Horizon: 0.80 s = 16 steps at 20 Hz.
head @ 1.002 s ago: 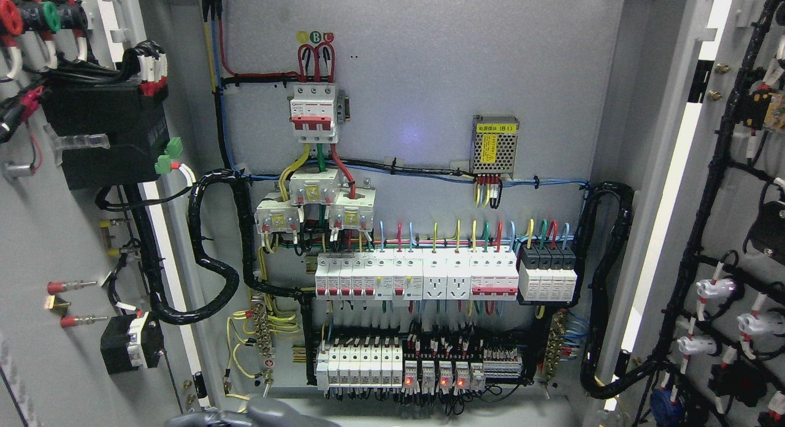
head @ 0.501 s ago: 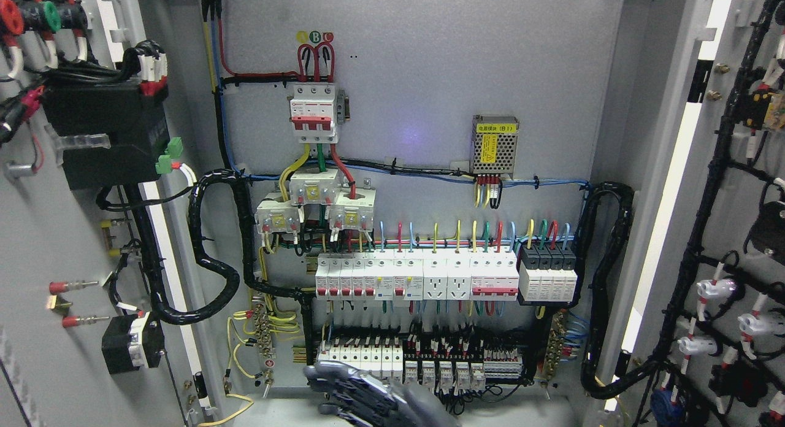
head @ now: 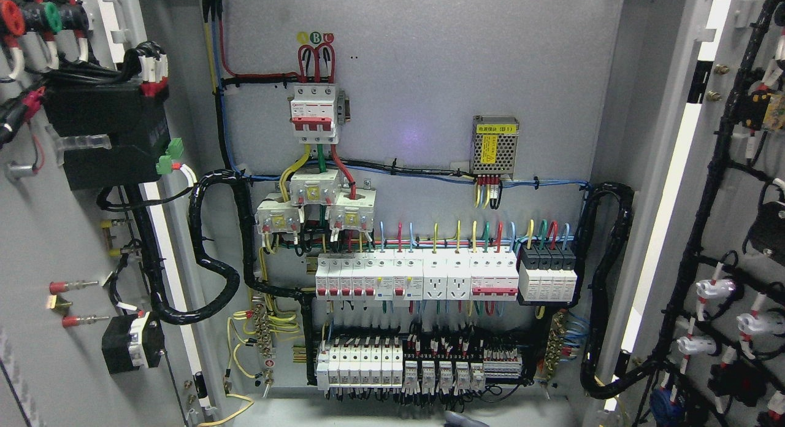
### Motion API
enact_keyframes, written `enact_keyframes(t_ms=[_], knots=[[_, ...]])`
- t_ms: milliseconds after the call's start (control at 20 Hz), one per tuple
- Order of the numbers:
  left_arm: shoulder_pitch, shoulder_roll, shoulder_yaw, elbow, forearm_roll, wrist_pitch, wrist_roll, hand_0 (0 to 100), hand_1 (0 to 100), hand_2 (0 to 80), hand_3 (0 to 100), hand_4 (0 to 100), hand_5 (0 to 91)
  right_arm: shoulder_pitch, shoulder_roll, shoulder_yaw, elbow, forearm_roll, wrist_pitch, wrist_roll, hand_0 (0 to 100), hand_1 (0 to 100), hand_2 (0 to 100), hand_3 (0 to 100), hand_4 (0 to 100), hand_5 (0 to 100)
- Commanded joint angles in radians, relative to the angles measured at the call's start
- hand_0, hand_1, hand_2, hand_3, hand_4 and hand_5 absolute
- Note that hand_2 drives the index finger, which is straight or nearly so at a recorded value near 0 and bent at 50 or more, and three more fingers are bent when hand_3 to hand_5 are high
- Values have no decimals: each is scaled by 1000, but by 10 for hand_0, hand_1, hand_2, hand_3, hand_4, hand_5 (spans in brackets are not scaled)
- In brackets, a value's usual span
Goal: Open door with both hands
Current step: 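Push the meter door fully open and withdraw the right hand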
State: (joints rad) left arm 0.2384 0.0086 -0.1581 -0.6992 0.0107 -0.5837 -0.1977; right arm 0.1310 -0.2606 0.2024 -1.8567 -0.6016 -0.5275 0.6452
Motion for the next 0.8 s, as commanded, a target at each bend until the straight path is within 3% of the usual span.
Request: enact_keyframes(t_ms=[0, 100, 200, 401, 501, 751], knots=[[38, 160, -287, -897, 61, -230, -3, 0, 0, 0, 0, 0, 0, 189, -57, -234, -145, -4, -130, -2, 0, 0, 0, 0, 0, 0], [0, 195, -290, -933, 61, -390, -11, 0, 0, 0, 0, 0, 0, 231, -60, -250, -200, -12, -149, -6, 0, 0, 0, 0, 0, 0], [-33, 206, -293, -939, 61, -476, -11, 0, 0, 0, 0, 0, 0, 248, -55, -256, -236, -14, -149, -9, 0, 0, 0, 0, 0, 0], [-91, 205, -288, -948, 109, -680, -11, 0, 0, 0, 0, 0, 0, 248, -40, -262, -236, -151, -143, -87, 0, 0, 0, 0, 0, 0], [-116, 191, -285, -957, 120, -763, -8, 0, 0, 0, 0, 0, 0, 242, -45, -262, -236, -236, -141, -111, 0, 0, 0, 0, 0, 0], [-143, 162, -255, -1049, 167, -880, -2, 0, 0, 0, 0, 0, 0, 210, -57, -322, -233, -251, -141, -111, 0, 0, 0, 0, 0, 0]])
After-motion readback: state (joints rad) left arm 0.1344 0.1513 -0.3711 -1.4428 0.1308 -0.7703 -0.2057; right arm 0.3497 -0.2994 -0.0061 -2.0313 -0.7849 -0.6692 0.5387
